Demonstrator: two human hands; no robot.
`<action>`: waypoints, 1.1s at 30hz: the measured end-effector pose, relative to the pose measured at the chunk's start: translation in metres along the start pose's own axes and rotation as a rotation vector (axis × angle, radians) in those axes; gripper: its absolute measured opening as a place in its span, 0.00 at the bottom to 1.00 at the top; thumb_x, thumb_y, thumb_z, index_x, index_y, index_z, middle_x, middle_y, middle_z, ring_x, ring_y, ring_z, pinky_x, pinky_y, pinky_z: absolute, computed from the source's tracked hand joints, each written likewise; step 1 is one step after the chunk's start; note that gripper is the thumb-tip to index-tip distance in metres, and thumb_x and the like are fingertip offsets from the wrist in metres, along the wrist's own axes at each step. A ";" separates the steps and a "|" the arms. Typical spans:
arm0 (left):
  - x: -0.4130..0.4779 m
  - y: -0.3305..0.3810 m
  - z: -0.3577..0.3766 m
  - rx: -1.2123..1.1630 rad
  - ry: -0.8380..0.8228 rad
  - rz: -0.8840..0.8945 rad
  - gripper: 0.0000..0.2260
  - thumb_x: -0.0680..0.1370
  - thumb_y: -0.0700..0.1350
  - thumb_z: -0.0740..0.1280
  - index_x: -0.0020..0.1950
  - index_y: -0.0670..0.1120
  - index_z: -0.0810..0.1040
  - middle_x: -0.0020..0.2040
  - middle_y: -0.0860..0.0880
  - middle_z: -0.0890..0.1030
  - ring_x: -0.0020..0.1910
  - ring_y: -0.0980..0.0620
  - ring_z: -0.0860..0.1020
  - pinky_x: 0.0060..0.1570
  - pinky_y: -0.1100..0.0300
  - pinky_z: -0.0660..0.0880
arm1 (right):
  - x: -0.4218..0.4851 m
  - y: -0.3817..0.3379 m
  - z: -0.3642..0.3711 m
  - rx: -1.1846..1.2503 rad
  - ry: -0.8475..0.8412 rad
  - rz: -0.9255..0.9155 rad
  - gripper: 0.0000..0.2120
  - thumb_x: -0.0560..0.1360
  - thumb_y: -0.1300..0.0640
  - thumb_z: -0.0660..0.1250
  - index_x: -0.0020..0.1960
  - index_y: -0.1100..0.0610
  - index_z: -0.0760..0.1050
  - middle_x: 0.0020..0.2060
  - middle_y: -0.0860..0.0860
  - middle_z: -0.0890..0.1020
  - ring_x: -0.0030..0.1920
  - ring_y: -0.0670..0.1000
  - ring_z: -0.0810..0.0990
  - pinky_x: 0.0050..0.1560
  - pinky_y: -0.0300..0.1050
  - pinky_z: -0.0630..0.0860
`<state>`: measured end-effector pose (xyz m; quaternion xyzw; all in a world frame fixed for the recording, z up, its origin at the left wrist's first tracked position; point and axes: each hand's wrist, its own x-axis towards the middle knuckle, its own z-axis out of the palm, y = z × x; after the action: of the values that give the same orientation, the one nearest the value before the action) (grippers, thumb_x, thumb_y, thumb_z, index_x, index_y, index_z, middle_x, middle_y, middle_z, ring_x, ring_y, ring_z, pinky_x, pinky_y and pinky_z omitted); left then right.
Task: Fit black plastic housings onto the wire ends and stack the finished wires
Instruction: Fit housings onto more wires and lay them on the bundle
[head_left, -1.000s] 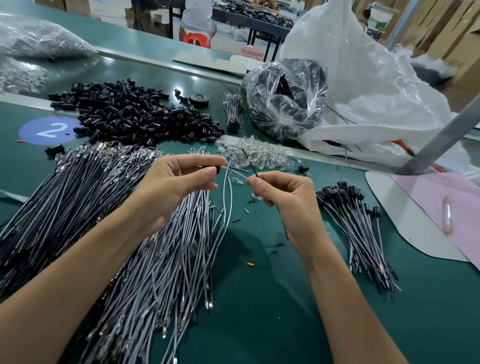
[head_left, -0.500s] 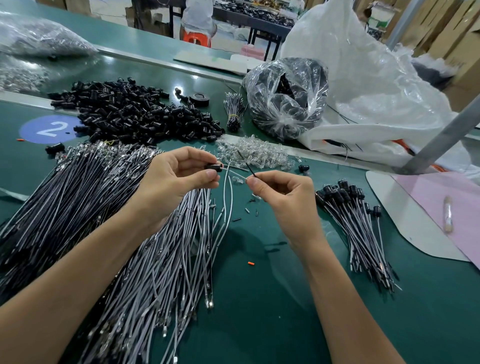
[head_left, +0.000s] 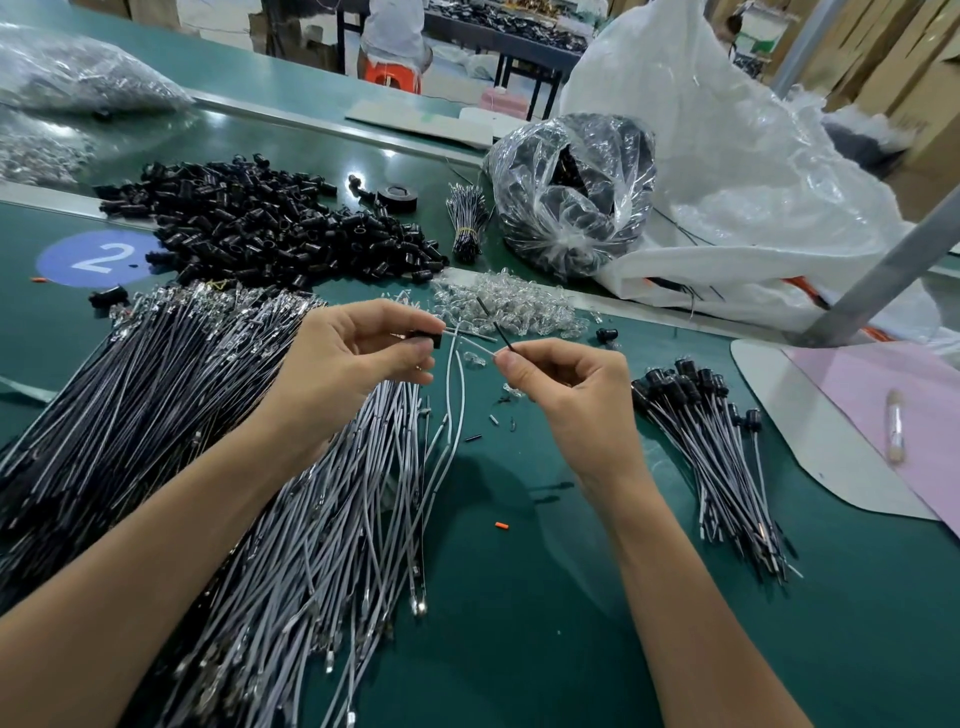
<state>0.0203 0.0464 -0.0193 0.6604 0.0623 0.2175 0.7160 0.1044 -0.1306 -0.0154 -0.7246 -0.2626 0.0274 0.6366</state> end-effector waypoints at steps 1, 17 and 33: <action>-0.001 0.000 0.001 0.026 -0.002 0.011 0.09 0.67 0.40 0.72 0.46 0.45 0.84 0.39 0.48 0.85 0.37 0.53 0.83 0.40 0.63 0.80 | 0.000 0.000 0.000 0.007 -0.008 0.005 0.04 0.71 0.60 0.76 0.39 0.53 0.85 0.31 0.53 0.83 0.34 0.47 0.77 0.37 0.41 0.74; -0.004 0.007 0.001 -0.065 -0.117 -0.017 0.08 0.71 0.41 0.69 0.46 0.46 0.86 0.42 0.44 0.85 0.38 0.53 0.82 0.39 0.61 0.81 | 0.002 -0.001 -0.003 0.193 -0.201 0.224 0.03 0.68 0.58 0.75 0.40 0.58 0.85 0.31 0.53 0.79 0.34 0.49 0.70 0.33 0.36 0.66; -0.002 0.004 0.000 -0.147 -0.123 -0.084 0.08 0.71 0.40 0.68 0.45 0.45 0.86 0.43 0.45 0.84 0.38 0.54 0.82 0.39 0.62 0.80 | 0.002 -0.001 -0.003 0.172 -0.212 0.195 0.02 0.70 0.59 0.75 0.39 0.56 0.86 0.31 0.54 0.80 0.34 0.49 0.70 0.33 0.35 0.66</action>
<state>0.0174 0.0458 -0.0156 0.6148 0.0296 0.1501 0.7737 0.1066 -0.1321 -0.0139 -0.6826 -0.2535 0.1879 0.6592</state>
